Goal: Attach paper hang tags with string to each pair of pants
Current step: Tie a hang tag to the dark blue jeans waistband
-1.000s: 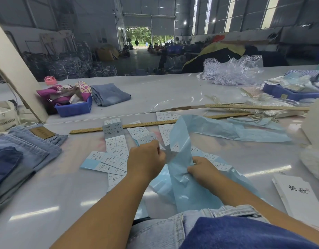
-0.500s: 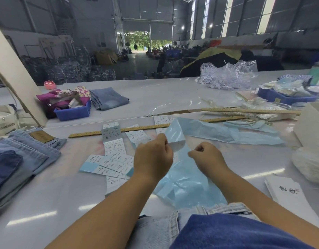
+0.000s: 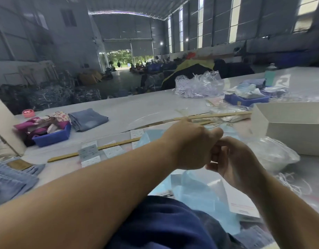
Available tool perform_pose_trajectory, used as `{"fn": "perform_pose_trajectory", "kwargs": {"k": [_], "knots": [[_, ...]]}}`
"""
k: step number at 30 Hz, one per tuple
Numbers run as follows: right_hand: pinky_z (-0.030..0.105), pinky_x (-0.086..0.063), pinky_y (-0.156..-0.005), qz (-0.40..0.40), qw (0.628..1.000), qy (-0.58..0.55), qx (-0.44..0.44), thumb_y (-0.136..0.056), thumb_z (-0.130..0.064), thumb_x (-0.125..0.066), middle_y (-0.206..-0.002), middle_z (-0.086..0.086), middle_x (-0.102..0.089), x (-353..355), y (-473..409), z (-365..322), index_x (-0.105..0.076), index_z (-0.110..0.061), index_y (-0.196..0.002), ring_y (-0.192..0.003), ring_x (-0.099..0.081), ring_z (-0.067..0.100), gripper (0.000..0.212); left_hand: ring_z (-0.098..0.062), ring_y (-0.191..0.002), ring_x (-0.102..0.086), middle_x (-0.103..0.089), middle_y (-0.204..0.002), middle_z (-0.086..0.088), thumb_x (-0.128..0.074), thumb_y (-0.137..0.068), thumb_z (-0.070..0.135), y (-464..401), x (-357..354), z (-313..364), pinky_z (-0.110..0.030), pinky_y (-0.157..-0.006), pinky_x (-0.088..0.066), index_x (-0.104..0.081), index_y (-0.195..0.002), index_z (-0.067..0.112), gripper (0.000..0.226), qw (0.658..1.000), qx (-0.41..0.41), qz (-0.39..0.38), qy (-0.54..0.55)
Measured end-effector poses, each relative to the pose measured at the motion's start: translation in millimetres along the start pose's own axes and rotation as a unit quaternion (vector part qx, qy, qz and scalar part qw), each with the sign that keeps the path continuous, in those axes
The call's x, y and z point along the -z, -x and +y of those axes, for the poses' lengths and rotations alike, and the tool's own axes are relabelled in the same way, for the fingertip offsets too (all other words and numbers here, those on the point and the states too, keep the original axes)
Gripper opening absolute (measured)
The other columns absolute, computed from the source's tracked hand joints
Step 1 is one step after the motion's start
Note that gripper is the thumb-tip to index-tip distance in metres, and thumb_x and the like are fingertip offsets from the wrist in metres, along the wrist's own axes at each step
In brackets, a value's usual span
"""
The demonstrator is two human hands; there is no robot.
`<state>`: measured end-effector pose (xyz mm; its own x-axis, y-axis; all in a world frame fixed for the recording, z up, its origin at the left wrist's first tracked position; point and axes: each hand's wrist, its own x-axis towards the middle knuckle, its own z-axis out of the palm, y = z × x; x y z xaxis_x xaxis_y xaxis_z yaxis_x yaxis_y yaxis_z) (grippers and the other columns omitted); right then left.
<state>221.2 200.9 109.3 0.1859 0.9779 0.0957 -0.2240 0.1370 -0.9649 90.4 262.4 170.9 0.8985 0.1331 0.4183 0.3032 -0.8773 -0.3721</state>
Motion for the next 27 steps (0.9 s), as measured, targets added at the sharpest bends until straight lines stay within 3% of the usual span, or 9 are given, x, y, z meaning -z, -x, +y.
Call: {"fn": "perform_pose_trajectory", "kwargs": {"k": [3, 6, 9, 12, 15, 18, 21, 25, 27], "knots": [[0.031, -0.042, -0.055, 0.012, 0.997, -0.076, 0.002, -0.091, -0.028, -0.040, -0.064, 0.004, -0.058, 32, 14, 0, -0.066, -0.020, -0.067, -0.058, -0.050, 0.017, 0.037, -0.022, -0.064, -0.047, -0.067, -0.094, 0.000, -0.049, -0.095, 0.023, -28, -1, 20, -0.029, -0.057, -0.045, -0.052, -0.111, 0.019, 0.017, 0.997, 0.005, -0.076, 0.028], [0.031, -0.039, -0.055, 0.062, 0.995, -0.072, -0.023, -0.094, -0.025, -0.043, -0.061, 0.001, -0.058, 61, 23, 2, -0.068, -0.021, -0.062, -0.055, -0.051, 0.014, 0.040, -0.018, -0.072, -0.048, -0.062, -0.097, 0.004, -0.048, -0.099, 0.031, -56, -7, 39, -0.026, -0.053, -0.039, -0.052, -0.115, 0.021, 0.020, 0.989, -0.015, -0.142, 0.025], [0.028, -0.042, -0.054, 0.092, 0.992, -0.070, -0.046, -0.092, -0.023, -0.049, -0.063, 0.002, -0.061, 93, 30, 10, -0.072, -0.019, -0.065, -0.053, -0.052, 0.012, 0.036, -0.019, -0.086, -0.053, -0.059, -0.105, 0.004, -0.047, -0.098, 0.040, -80, -19, 53, -0.032, -0.067, -0.047, -0.053, -0.117, 0.025, 0.025, 0.973, -0.005, -0.220, 0.065], [0.022, -0.043, -0.048, 0.111, 0.990, -0.074, -0.052, -0.084, -0.015, -0.063, -0.062, 0.003, -0.060, 117, 35, 19, -0.073, -0.019, -0.063, -0.051, -0.052, 0.011, 0.023, -0.016, -0.093, -0.051, -0.059, -0.115, 0.005, -0.048, -0.098, 0.032, -97, -40, 62, -0.032, -0.073, -0.045, -0.056, -0.120, 0.026, 0.025, 0.969, 0.030, -0.223, 0.101], [0.024, -0.040, -0.053, 0.139, 0.988, -0.038, -0.049, -0.088, -0.004, -0.060, -0.060, 0.003, -0.063, 132, 34, 38, -0.073, -0.022, -0.058, -0.052, -0.052, 0.011, 0.037, -0.021, -0.099, -0.054, -0.060, -0.116, 0.001, -0.048, -0.097, 0.032, -101, -69, 65, -0.034, -0.077, -0.047, -0.057, -0.116, 0.023, 0.023, 0.956, 0.136, -0.215, 0.144], [0.025, -0.041, -0.058, 0.167, 0.983, 0.068, -0.043, -0.090, -0.007, -0.061, -0.059, -0.004, -0.065, 135, 31, 56, -0.074, -0.025, -0.057, -0.055, -0.052, 0.009, 0.040, -0.021, -0.094, -0.055, -0.063, -0.116, -0.003, -0.050, -0.098, 0.037, -93, -101, 67, -0.031, -0.070, -0.043, -0.059, -0.115, 0.019, 0.026, 0.902, 0.252, -0.250, 0.245], [0.015, -0.045, -0.051, 0.183, 0.971, 0.142, -0.051, -0.092, -0.013, -0.060, -0.062, -0.003, -0.068, 138, 27, 70, -0.072, -0.020, -0.056, -0.052, -0.057, 0.003, 0.038, -0.018, -0.087, -0.062, -0.068, -0.106, -0.002, -0.054, -0.097, 0.032, -85, -124, 69, -0.027, -0.061, -0.044, -0.061, -0.102, 0.018, 0.016, 0.838, 0.329, -0.254, 0.353], [0.040, -0.049, -0.075, 0.185, 0.957, 0.217, -0.060, -0.090, -0.016, -0.062, -0.085, 0.014, -0.071, 141, 26, 86, -0.069, -0.009, -0.071, -0.079, -0.063, 0.029, 0.022, -0.015, -0.070, -0.062, -0.071, -0.093, -0.006, -0.057, -0.094, 0.018, -72, -143, 72, -0.020, -0.052, -0.046, -0.063, -0.091, 0.014, 0.008, 0.759, 0.411, -0.233, 0.448], [0.047, -0.051, -0.077, 0.192, 0.948, 0.248, -0.061, -0.090, -0.018, -0.063, -0.088, 0.015, -0.069, 143, 26, 91, -0.068, -0.007, -0.072, -0.084, -0.065, 0.034, 0.022, -0.011, -0.065, -0.059, -0.069, -0.089, -0.004, -0.057, -0.094, 0.015, -67, -151, 75, -0.017, -0.051, -0.046, -0.062, -0.091, 0.014, 0.005, 0.736, 0.421, -0.236, 0.475]]}}
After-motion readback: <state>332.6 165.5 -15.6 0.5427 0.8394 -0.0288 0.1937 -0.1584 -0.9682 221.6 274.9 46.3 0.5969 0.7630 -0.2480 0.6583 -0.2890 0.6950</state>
